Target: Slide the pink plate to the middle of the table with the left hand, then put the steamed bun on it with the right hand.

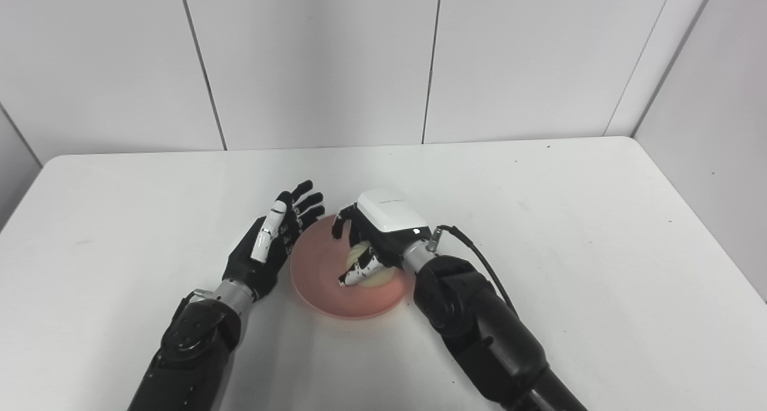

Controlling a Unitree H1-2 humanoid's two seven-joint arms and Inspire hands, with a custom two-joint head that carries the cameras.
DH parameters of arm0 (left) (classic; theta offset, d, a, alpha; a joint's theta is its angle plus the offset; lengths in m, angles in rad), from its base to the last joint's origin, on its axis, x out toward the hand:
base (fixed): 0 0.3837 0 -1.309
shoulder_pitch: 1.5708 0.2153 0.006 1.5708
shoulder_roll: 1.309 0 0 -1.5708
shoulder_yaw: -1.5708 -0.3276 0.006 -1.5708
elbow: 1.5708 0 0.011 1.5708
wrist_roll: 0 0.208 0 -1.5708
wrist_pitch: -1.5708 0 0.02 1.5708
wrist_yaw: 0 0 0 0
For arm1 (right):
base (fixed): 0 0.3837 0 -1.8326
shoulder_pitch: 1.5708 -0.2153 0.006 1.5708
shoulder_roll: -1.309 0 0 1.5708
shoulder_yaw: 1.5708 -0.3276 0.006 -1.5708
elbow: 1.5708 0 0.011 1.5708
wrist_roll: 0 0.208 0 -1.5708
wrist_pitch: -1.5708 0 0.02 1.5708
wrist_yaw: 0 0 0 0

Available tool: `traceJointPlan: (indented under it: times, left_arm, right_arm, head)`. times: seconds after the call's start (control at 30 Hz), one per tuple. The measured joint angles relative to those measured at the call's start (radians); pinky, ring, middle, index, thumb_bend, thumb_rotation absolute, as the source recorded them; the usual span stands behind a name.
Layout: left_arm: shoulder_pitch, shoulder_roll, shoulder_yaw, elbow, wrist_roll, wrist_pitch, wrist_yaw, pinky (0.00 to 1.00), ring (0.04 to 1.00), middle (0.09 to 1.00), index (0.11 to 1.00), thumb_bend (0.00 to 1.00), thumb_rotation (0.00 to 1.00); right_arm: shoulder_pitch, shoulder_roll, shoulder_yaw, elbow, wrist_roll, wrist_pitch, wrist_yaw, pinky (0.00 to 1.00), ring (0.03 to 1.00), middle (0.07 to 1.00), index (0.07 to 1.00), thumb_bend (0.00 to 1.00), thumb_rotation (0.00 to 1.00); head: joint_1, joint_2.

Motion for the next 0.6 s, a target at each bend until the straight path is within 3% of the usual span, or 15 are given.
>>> traceJointPlan:
  times: [0.03, 0.23, 0.47, 0.6]
  left_arm:
    - [0.0, -0.001, 0.0, 0.0, 0.0, 0.0, -0.001, 0.95, 0.913, 0.918, 0.918, 0.51, 1.0]
    - [-0.003, -0.005, 0.005, 0.005, 0.0, 0.0, 0.0, 0.93, 0.9, 0.907, 0.901, 0.51, 1.0]
    - [-0.002, -0.016, 0.019, 0.0, -0.001, 0.008, 0.002, 0.92, 0.905, 0.917, 0.91, 0.5, 1.0]
    - [-0.003, -0.015, 0.019, 0.002, -0.001, 0.01, -0.003, 0.92, 0.914, 0.928, 0.917, 0.5, 1.0]
  right_arm:
    - [0.006, -0.002, 0.001, -0.01, -0.007, 0.003, 0.016, 0.6, 0.728, 0.799, 0.86, 0.62, 0.66]
    - [0.026, -0.002, -0.017, -0.151, -0.031, 0.054, 0.115, 0.63, 0.779, 0.871, 0.923, 0.74, 0.88]
    - [0.02, -0.003, -0.029, -0.275, -0.068, 0.105, 0.269, 0.61, 0.785, 0.89, 0.942, 0.79, 0.92]
    - [0.019, -0.003, -0.05, -0.33, -0.082, 0.109, 0.31, 0.58, 0.754, 0.877, 0.927, 0.79, 0.92]
  head:
    - [0.0, -0.002]
    - [0.002, -0.005]
    - [0.003, -0.006]
    - [0.002, -0.008]
